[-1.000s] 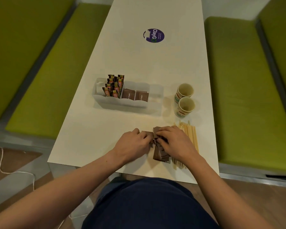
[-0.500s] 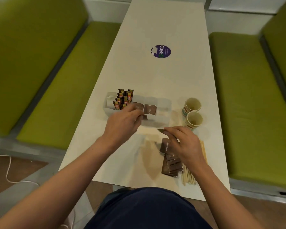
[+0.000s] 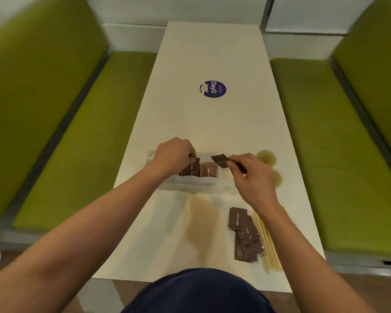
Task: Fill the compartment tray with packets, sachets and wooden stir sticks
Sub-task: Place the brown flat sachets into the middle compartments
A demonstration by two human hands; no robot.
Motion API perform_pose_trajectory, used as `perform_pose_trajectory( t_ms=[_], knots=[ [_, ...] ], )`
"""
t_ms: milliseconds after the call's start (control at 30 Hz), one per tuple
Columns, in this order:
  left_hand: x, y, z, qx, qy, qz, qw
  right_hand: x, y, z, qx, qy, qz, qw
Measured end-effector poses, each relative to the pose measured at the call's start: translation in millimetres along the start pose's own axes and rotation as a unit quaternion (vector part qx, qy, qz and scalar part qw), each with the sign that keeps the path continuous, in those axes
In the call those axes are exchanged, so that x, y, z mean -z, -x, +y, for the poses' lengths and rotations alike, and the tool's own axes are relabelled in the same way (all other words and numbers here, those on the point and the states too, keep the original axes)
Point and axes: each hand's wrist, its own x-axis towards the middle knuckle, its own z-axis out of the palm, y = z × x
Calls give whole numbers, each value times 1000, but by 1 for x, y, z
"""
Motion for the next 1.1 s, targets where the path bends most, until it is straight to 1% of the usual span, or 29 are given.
perform_pose_trajectory(
  t_ms=[133, 200, 267, 300, 467, 600, 700, 800, 900, 1000, 1100],
  knots=[
    [-9, -9, -4, -13, -29, -40, 999, -6, -20, -3, -34, 8, -38, 999],
    [-15, -9, -4, -29, -70, -34, 997, -11, -30, -3, -42, 19, -54, 997],
    [-19, -8, -4, -47, -103, -3, 994, -16, -40, -2, -49, 52, -81, 994],
    [-21, -6, -4, -48, -103, 14, 993, -19, -45, -1, -53, 68, -96, 992],
    [-20, 17, -8, -32, -33, 93, 995, -33, -61, 1, -59, 110, -157, 980],
    [-24, 39, -22, -40, 16, 181, 983, -44, -63, 6, -36, 181, -240, 953],
    [-26, 56, -22, -32, 53, 210, 976, -51, -59, 10, -27, 206, -274, 939],
    [-29, 71, -17, -25, 84, 209, 974, -54, -53, 12, -21, 206, -269, 941],
    [-32, 85, -8, -27, 122, 193, 973, -43, -39, 12, -12, 168, -226, 959],
    [-42, 97, 6, -33, 132, 174, 975, -23, -13, 16, -23, 106, -175, 979],
    [-56, 105, 24, -28, 152, 129, 979, -3, 19, 26, -34, 86, -151, 984]
  ],
)
